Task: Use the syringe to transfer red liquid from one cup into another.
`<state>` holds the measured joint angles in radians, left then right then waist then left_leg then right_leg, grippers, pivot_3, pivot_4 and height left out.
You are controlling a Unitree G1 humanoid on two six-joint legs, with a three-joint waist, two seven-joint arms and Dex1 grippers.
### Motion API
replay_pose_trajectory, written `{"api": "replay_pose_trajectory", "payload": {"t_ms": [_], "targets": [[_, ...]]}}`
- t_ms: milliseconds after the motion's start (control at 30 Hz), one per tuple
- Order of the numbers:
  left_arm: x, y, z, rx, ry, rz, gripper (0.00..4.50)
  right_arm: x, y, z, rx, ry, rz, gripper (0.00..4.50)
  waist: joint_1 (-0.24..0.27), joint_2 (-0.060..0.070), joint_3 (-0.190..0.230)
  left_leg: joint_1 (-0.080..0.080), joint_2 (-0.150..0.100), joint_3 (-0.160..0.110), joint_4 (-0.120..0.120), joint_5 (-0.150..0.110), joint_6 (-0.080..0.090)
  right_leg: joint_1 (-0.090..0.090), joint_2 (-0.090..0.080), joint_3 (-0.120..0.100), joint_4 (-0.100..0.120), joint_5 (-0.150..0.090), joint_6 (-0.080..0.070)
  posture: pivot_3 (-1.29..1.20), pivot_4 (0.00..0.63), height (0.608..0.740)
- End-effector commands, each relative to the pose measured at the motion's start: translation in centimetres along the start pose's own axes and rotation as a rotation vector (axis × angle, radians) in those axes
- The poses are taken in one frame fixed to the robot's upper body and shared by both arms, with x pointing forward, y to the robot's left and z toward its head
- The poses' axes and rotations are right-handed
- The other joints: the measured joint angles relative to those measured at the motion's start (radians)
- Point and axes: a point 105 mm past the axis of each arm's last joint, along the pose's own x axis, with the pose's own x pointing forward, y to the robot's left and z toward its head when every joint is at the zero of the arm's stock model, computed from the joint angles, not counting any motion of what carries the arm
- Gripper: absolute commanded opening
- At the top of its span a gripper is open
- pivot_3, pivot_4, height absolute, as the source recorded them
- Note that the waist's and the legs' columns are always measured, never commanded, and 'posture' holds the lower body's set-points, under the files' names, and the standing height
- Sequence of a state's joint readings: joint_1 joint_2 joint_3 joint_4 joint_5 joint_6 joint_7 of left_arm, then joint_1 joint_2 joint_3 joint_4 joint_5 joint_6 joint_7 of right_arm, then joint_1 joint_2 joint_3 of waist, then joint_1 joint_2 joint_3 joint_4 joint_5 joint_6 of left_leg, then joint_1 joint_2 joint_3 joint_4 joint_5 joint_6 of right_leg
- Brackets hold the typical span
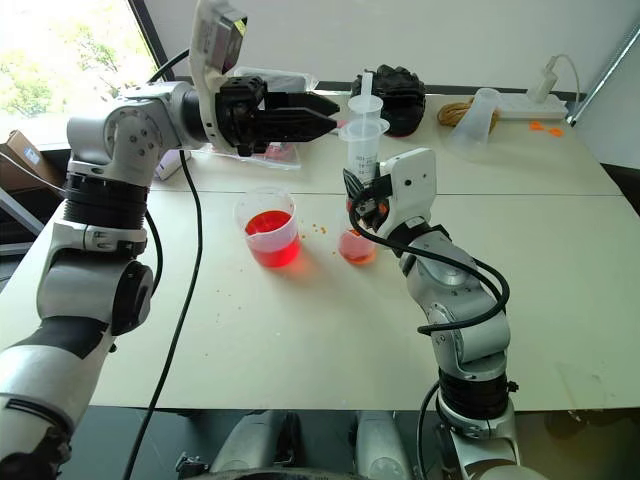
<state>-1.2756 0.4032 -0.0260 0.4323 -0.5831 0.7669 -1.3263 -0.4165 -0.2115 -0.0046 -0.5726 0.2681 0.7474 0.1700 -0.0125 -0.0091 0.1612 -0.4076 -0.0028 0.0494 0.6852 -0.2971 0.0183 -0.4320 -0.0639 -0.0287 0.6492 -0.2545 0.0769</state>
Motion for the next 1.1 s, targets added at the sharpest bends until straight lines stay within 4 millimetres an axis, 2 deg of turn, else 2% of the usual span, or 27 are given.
{"api": "replay_pose_trajectory", "payload": {"t_ms": [33, 200, 767, 967, 1067, 1100], "targets": [[0.6, -0.4, 2.0, 0.082, -0.018, -0.022, 2.15, -0.2, 0.2, 1.1, -0.016, -0.055, 0.002, 1.34, 0.0, 0.0, 0.0, 0.0, 0.0, 0.0, 0.0, 0.0, 0.0, 0.0, 0.0, 0.0, 0.0, 0.0, 0.0, 0.0, 0.15, 0.74], [0.9, -0.1, 2.2, 0.092, -0.021, -0.022, 2.15, -0.2, 0.3, 1.0, -0.014, -0.051, 0.005, 1.34, -0.001, 0.0, 0.0, 0.0, 0.0, 0.0, 0.0, 0.0, 0.0, 0.0, 0.0, 0.0, 0.0, 0.0, 0.0, 0.0, 0.15, 0.74], [3.1, 1.4, 0.1, 0.078, 0.03, -0.044, 2.15, -0.4, 0.4, 1.1, -0.014, -0.053, 0.002, 1.34, 0.0, 0.0, 0.0, 0.0, 0.0, 0.0, 0.0, 0.0, 0.0, 0.0, 0.0, 0.0, -0.001, 0.0, 0.0, 0.0, 0.15, 0.74], [3.7, 1.6, 0.0, 0.074, 0.035, -0.05, 2.15, -0.3, 0.4, 1.0, -0.013, -0.05, 0.003, 1.34, 0.0, 0.0, 0.0, 0.0, 0.0, 0.0, 0.0, 0.0, 0.001, 0.0, 0.0, 0.0, -0.001, 0.0, 0.0, 0.0, 0.15, 0.74], [3.8, 1.6, -0.3, 0.068, 0.044, -0.053, 1.49, -0.3, 0.5, 1.0, -0.012, -0.049, 0.003, 1.34, -0.001, 0.0, 0.0, 0.0, 0.0, 0.0, 0.0, 0.0, 0.001, 0.0, 0.0, 0.0, -0.001, 0.0, 0.0, 0.0, 0.15, 0.74], [3.9, 1.7, -0.4, 0.066, 0.048, -0.053, 1.09, -0.3, 0.5, 1.0, -0.011, -0.049, 0.003, 1.34, -0.001, 0.0, 0.0, 0.0, 0.0, 0.0, 0.0, 0.0, 0.001, 0.0, 0.0, 0.0, -0.001, 0.0, 0.0, 0.0, 0.15, 0.74]]}}
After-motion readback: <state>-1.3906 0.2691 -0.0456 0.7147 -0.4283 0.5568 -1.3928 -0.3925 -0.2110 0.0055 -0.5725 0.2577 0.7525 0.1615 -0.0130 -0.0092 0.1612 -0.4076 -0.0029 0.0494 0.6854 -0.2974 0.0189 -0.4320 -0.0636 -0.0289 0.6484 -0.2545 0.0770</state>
